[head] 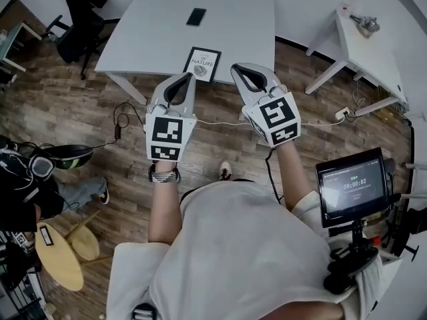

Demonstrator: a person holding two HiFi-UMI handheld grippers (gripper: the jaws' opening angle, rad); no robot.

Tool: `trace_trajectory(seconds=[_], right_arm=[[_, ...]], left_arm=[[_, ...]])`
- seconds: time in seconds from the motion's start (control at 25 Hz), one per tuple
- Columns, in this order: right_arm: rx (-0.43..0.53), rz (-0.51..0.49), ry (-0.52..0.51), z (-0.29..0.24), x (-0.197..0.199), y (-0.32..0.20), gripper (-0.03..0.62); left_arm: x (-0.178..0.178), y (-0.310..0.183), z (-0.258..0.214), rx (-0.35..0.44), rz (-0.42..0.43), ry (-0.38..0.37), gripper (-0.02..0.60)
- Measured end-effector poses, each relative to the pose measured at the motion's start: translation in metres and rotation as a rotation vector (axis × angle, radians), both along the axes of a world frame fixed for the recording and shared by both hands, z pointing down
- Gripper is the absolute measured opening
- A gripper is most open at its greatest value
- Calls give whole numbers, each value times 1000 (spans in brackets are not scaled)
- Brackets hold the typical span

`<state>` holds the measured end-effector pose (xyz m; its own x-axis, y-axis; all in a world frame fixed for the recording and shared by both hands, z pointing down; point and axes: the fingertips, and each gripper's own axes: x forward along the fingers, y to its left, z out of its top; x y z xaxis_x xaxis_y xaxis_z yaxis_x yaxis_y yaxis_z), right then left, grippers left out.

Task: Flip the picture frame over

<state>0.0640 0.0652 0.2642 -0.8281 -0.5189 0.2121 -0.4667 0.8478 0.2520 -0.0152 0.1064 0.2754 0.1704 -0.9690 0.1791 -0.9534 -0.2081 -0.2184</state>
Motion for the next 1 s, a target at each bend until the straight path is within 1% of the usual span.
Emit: trace_trajectory(seconds=[0.08,0.16,0.32,0.4,0.64,0.8,1.0], right_arm=[[7,-26,11,3,-6,7,3],[8,-55,23,6,-10,2,5],[-22,-106,32,18,-9,-48,20],[-33,-124,49,27,-13,-57,28],[-45,-159,127,58,-29,-72,51],[-37,-184,213,87,-47,-80,71],[-56,-184,287,121,-65,-96,75]], left_arm=[[-4,7,2,4,-21,-1,5],[-6,3,4,-3,-46,-1,5],[-3,-45,14,-40,-93,-2,5],[-6,-52,21,-57,-112,4,5],[-19,-58,42,-95,-151,19,5],[-37,-65,57,-127,-176,35,5],[-57,-79,76,-166,-188,44,5]])
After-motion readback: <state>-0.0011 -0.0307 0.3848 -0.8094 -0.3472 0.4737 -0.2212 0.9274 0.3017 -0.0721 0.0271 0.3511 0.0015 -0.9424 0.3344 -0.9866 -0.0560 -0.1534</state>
